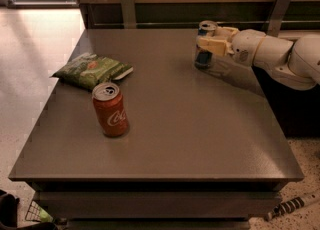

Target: Pick redbull can

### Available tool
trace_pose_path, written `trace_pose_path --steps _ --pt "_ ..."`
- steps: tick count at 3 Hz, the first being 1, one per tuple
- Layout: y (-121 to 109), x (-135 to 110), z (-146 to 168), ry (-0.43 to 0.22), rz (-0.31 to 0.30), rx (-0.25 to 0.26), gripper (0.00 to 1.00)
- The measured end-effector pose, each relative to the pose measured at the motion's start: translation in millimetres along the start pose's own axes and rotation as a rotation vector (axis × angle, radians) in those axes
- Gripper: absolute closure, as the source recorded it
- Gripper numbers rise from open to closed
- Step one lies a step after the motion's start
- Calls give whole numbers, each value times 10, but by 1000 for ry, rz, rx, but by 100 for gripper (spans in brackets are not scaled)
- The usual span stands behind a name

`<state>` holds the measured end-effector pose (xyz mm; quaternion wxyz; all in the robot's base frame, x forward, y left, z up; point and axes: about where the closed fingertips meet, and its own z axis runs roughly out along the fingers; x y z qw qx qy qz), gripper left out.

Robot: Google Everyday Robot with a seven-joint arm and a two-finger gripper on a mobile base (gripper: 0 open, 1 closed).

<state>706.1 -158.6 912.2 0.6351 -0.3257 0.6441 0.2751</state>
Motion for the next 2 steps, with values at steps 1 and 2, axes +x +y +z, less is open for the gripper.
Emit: trace_pose_path --steps 1,2 --pt "55 -211 -24 6 -17 -14 100" --pt "55 -542 -111 18 -48 4 100"
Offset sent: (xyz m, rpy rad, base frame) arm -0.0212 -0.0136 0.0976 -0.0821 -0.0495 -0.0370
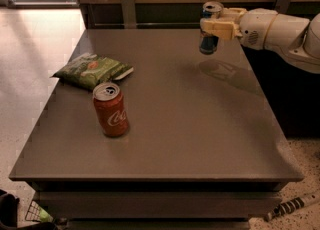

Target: Pick redbull can

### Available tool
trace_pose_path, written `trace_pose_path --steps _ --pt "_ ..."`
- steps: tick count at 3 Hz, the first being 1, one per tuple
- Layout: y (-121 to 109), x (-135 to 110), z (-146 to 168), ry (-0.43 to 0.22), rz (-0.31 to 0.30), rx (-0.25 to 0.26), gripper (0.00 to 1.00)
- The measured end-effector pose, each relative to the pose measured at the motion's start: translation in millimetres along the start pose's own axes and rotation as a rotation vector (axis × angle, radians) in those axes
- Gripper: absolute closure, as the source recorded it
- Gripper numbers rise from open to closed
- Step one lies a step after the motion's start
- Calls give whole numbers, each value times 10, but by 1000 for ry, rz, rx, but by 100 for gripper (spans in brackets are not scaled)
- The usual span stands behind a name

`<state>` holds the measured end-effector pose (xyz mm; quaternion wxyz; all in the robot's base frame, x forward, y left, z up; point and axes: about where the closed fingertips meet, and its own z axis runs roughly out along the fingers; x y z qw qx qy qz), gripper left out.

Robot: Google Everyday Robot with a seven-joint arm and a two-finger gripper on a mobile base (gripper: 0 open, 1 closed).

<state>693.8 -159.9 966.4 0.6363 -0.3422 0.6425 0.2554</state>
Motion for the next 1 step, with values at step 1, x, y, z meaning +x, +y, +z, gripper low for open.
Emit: trace_pose_path --steps 1 --pt "-14 -301 -75 -3 -32 20 100"
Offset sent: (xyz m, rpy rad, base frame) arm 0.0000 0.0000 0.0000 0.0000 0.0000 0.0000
